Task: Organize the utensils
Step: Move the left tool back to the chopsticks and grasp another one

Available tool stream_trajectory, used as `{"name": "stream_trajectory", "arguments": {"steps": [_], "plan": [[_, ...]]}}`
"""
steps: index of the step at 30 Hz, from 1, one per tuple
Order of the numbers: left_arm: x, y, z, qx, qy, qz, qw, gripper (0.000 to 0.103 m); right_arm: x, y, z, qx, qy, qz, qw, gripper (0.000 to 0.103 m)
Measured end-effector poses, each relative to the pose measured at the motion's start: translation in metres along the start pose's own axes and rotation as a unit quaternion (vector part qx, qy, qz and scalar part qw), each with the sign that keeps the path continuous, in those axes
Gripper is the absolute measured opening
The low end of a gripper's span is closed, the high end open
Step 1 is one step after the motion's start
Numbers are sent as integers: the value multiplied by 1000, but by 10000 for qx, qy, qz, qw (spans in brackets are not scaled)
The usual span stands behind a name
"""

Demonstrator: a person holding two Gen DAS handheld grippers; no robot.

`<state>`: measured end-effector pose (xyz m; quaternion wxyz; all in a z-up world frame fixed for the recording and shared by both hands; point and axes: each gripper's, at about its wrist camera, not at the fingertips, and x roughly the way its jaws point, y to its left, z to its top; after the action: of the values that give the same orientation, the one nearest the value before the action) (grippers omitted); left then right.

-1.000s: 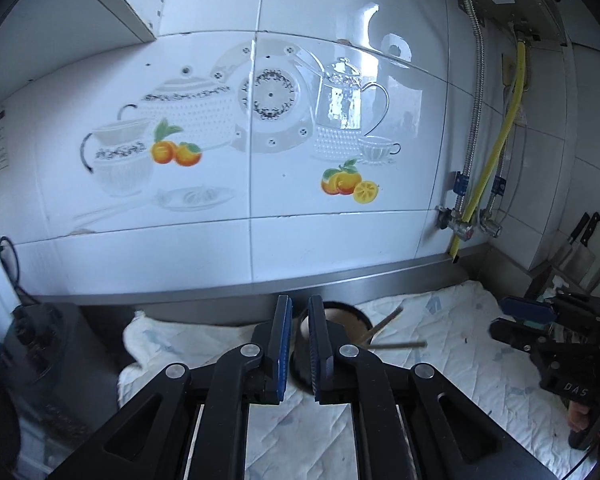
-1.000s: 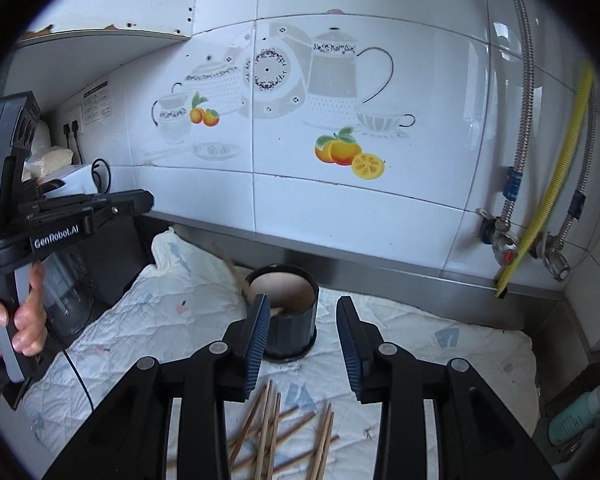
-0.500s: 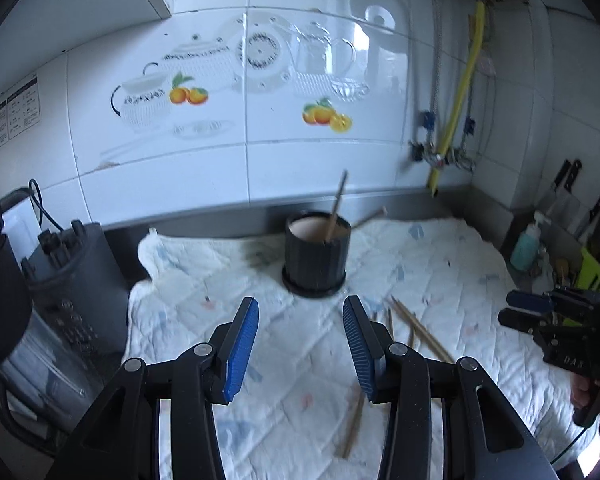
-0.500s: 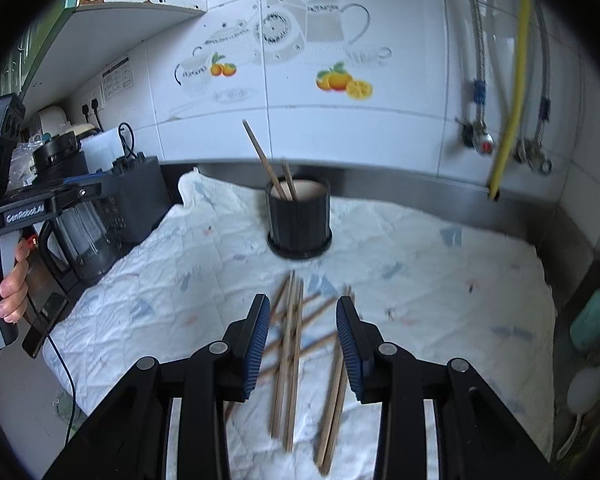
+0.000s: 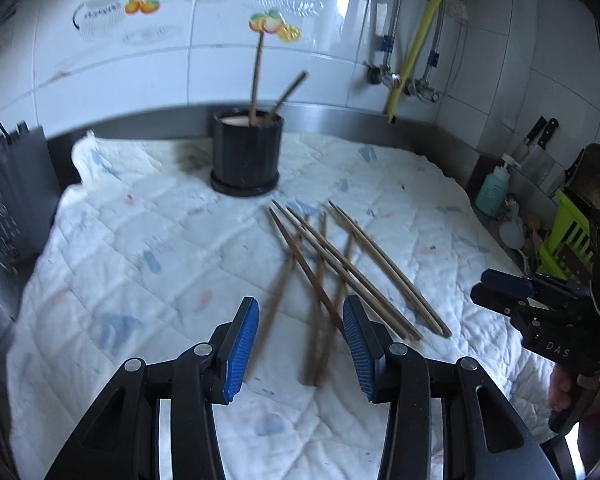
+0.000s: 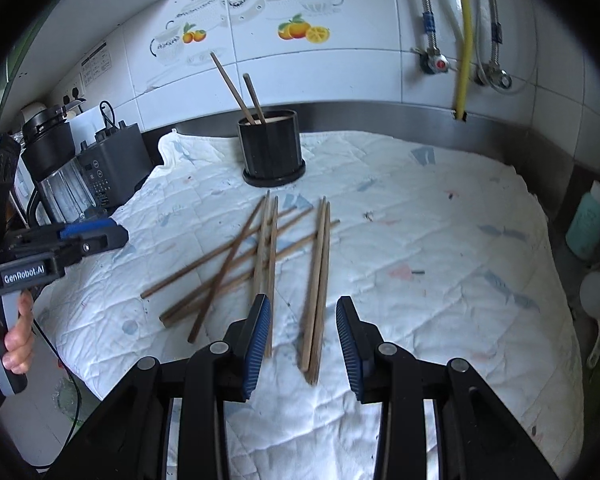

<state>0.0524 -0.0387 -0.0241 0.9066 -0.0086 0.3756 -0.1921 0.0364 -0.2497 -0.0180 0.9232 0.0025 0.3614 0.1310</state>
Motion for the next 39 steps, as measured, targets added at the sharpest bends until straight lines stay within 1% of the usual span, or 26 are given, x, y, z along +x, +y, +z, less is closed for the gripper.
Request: {"name": "stream_trajectory", "arguments": {"steps": [3,5,7,13,16,19,24,28,30,32,33,35,39], "plan": [[15,-11,-12,33,151,-96,9998,47,4,-4,-9,76,91,-19,9999,38],[22,-17,-17,20,181,-160,9997,47,6,-6,-14,129,130,-21,9998,38],[30,-25,-22,-18,218,-303,9993,47,8,-7,-17,186,147,-23,9997,38],[51,-41,-30,-189,254,-459,9984,44,10,-10,-22,260,153,-27,9995,38],[63,-48,-36,-90,250,-297,9992,38,10,-11,-24,275,151,-32,9995,38],[74,-48,-38,-115,313,-289,9990,33,11,-14,-25,325,154,-13,9994,38],[88,-49,-42,-146,389,-180,9990,29,13,-17,-29,408,176,19,9990,38],[95,-52,-47,-103,408,-5,9991,27,15,-16,-29,416,187,55,9989,38],[95,-54,-48,-55,370,90,9993,23,15,-15,-29,405,166,68,9990,38],[97,-55,-48,-11,359,208,9991,17,16,-15,-29,394,168,85,9990,37],[97,-55,-48,5,355,252,9991,16,16,-15,-29,391,166,91,9991,37],[97,-55,-48,9,338,314,9989,10,18,-13,-30,382,185,97,9991,30],[92,-53,-48,42,293,362,9989,6,23,-11,-32,356,256,118,9990,24]]}}
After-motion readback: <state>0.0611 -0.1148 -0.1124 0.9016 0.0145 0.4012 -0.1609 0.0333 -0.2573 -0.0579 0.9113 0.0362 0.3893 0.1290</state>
